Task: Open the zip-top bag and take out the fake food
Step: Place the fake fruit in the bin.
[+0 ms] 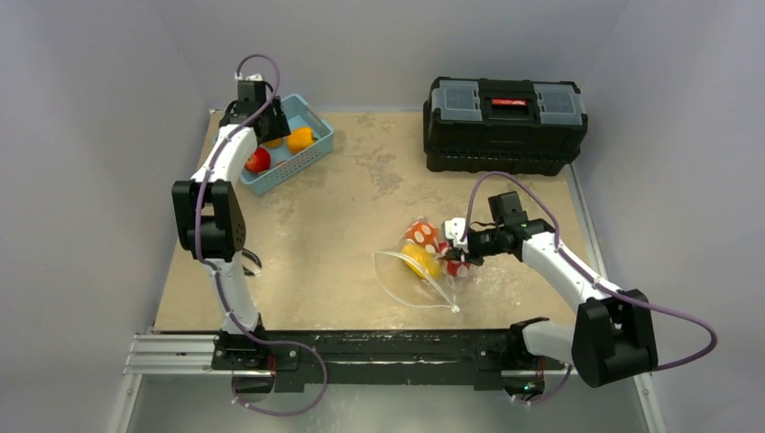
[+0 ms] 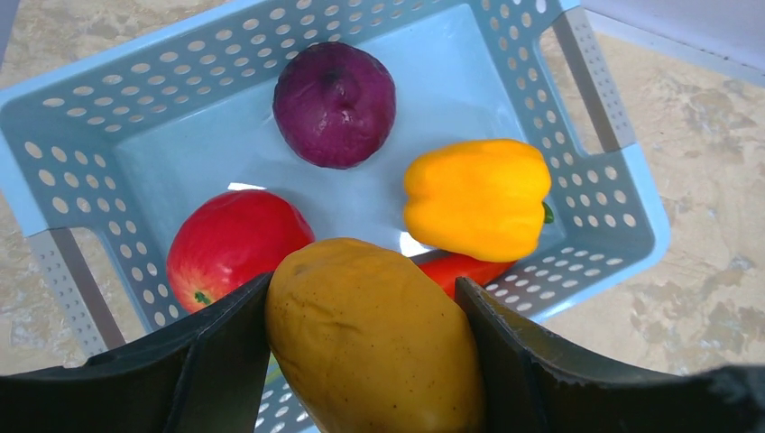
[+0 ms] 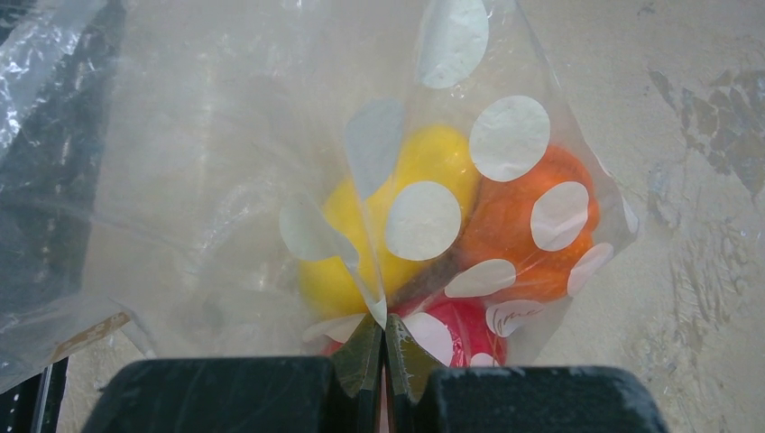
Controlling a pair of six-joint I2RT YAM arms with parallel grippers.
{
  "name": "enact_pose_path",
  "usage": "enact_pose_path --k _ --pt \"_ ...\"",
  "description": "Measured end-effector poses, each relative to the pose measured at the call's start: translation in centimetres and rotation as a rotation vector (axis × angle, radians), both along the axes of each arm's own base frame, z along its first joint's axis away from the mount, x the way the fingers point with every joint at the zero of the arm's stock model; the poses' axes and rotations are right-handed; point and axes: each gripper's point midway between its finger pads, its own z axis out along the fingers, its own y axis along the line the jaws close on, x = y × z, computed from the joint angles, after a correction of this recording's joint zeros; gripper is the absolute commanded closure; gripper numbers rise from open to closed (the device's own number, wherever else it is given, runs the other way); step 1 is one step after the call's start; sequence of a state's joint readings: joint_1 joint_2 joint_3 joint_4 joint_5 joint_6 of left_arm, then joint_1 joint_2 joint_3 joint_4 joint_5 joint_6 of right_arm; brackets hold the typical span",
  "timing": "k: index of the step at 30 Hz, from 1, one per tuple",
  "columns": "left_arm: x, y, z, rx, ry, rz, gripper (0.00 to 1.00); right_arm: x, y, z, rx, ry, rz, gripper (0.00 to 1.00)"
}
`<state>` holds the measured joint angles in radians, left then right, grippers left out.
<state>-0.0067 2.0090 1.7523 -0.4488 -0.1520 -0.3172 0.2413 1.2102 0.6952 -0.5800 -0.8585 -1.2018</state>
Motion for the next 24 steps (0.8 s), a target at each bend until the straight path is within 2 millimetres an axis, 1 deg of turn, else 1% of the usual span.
enact_pose_path --k 1,2,5,9,10,11,13,16,21,24 --pt "0.2 0.1 -0.3 0.005 0.006 0.005 0.98 0.0 0.0 -0.1 -0.003 0.002 -0.002 1.0" --pt "0.3 0.2 -0.5 0.008 0.013 0.009 0.91 0.0 0.0 -0.1 -0.004 0.004 -0.003 1.0" --pt "0.5 0.4 -1.8 0.015 0.044 0.016 0.57 0.1 0.0 -0.3 -0.005 0.011 -0.006 1.0" --pt "0.6 0.4 -3.2 0.017 0.087 0.017 0.25 0.1 0.0 -0.3 -0.006 0.013 -0.007 1.0" --pt "0.6 0.4 -3.5 0.018 0.094 0.017 0.17 0.1 0.0 -0.3 -0.005 0.013 -0.007 1.0" --pt "0.6 0.4 -3.7 0.021 0.1 0.014 0.13 0.1 0.0 -0.3 -0.006 0.014 -0.008 1.0" --pt "0.5 0.6 -3.9 0.022 0.111 0.014 0.06 0.1 -0.1 -0.3 -0.006 0.014 -0.008 1.0" --pt "0.4 1.0 -3.7 0.018 0.115 0.02 0.01 0.1 -0.1 -0.3 -0.008 0.014 -0.009 1.0" --pt "0.6 1.9 -2.9 0.01 0.103 0.033 0.0 0.1 -0.1 -0.4 -0.009 0.016 -0.012 1.0" --pt "0.7 1.8 -2.7 0.001 0.102 0.027 0.0 0.1 -0.1 -0.4 -0.01 0.016 -0.013 0.99"
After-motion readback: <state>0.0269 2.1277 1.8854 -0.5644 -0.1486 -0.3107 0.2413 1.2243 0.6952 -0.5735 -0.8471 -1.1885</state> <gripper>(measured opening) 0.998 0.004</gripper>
